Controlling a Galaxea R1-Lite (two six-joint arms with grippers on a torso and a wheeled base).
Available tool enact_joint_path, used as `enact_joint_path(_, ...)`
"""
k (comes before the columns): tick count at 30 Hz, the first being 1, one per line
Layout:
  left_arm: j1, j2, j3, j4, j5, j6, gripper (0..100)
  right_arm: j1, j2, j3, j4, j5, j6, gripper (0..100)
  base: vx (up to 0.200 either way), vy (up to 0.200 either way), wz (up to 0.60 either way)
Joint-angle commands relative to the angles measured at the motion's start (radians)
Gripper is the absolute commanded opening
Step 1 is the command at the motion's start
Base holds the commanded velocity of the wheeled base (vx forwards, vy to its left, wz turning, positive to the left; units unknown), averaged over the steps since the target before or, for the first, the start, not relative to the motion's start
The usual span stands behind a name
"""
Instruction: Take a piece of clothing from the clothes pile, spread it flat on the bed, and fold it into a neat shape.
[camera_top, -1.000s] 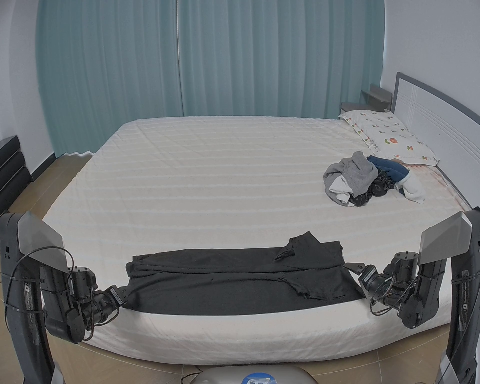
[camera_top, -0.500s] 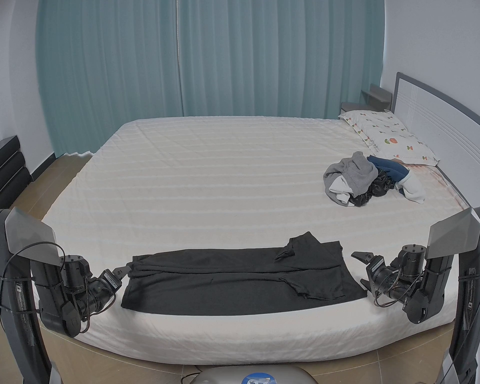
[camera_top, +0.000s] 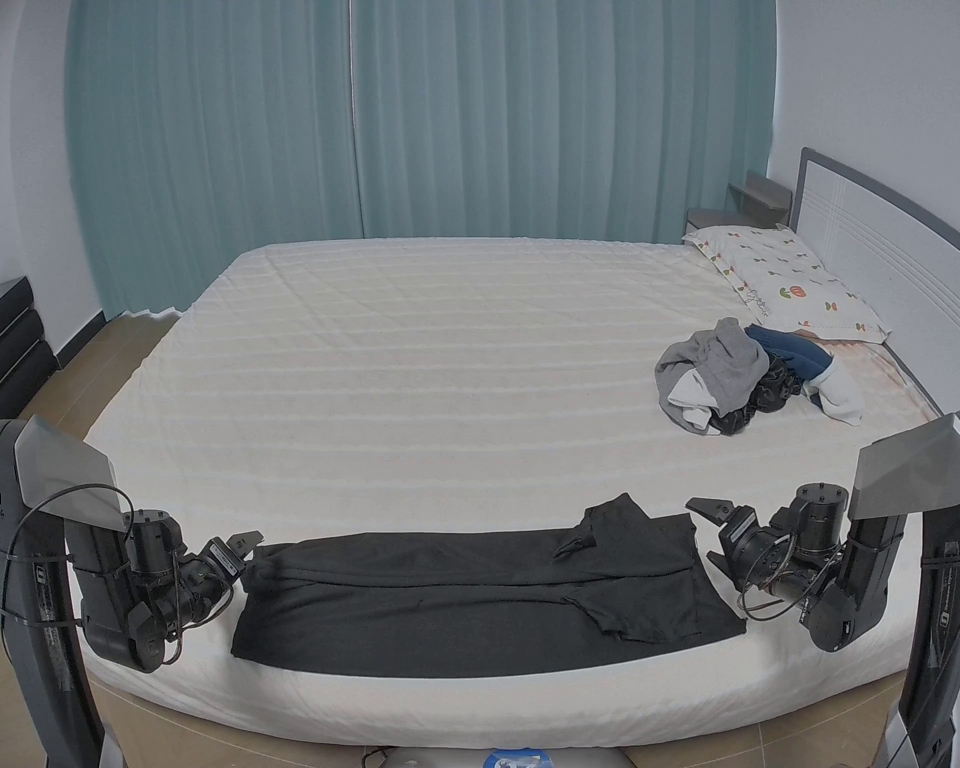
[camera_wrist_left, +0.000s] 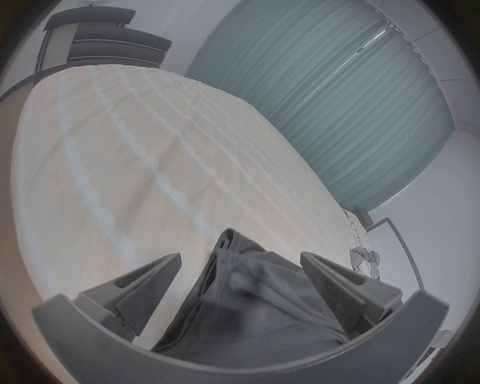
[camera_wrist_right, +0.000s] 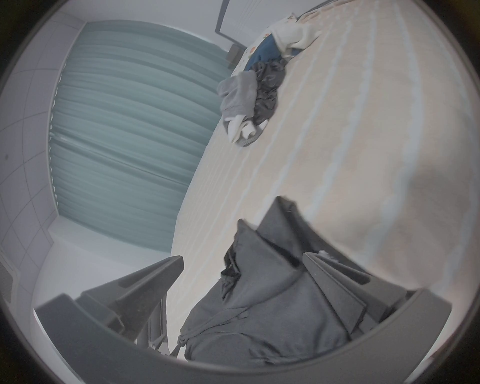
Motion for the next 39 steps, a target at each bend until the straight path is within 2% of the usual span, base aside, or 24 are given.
enact_joint_path(1, -0.003, 0.022, -0.004, -0.001, 0.0, -0.025, 100, 0.117, -0.023, -0.009, 0.005, -0.003, -0.02, 100, 0.0, 0.0, 0.0)
enact_joint_path(5, -0.004, 0.024, -0.018, -0.001, -0.001, -0.064, 100, 0.204, -0.011, -0.088, 0.086, -0.004, -0.083, 100, 0.0, 0.0, 0.0)
enact_joint_path(7, -0.003, 0.024, -0.018, -0.001, -0.001, -0.067, 100, 0.21, -0.011, -0.095, 0.099, -0.004, -0.087, 100, 0.0, 0.0, 0.0)
enact_joint_path(8, -0.001, 0.031, -0.027, -0.001, -0.001, -0.093, 100, 0.244, -0.002, -0.187, 0.225, -0.014, -0.101, 100, 0.0, 0.0, 0.0)
enact_joint_path(10, -0.001, 0.039, -0.03, -0.001, -0.001, -0.096, 100, 0.262, 0.018, -0.259, 0.323, -0.017, -0.106, 100, 0.0, 0.0, 0.0)
enact_joint_path(15, -0.003, 0.044, -0.032, -0.001, -0.001, -0.096, 100, 0.288, 0.046, -0.381, 0.485, -0.017, -0.147, 100, 0.0, 0.0, 0.0)
enact_joint_path(22, -0.003, 0.048, -0.033, -0.001, 0.0, -0.096, 100, 0.322, 0.086, -0.509, 0.605, -0.017, -0.199, 100, 0.0, 0.0, 0.0)
enact_joint_path(28, -0.004, 0.05, -0.039, -0.001, 0.0, -0.096, 100, 0.325, 0.113, -0.632, 0.758, -0.017, -0.207, 100, 0.0, 0.0, 0.0)
enact_joint_path(34, -0.004, 0.051, -0.039, -0.001, 0.0, -0.096, 100, 0.321, 0.149, -0.726, 0.769, -0.02, -0.201, 100, 0.0, 0.0, 0.0)
enact_joint_path(39, -0.004, 0.054, -0.047, -0.001, 0.0, -0.096, 100, 0.314, 0.204, -0.773, 0.671, -0.046, -0.185, 100, 0.0, 0.0, 0.0)
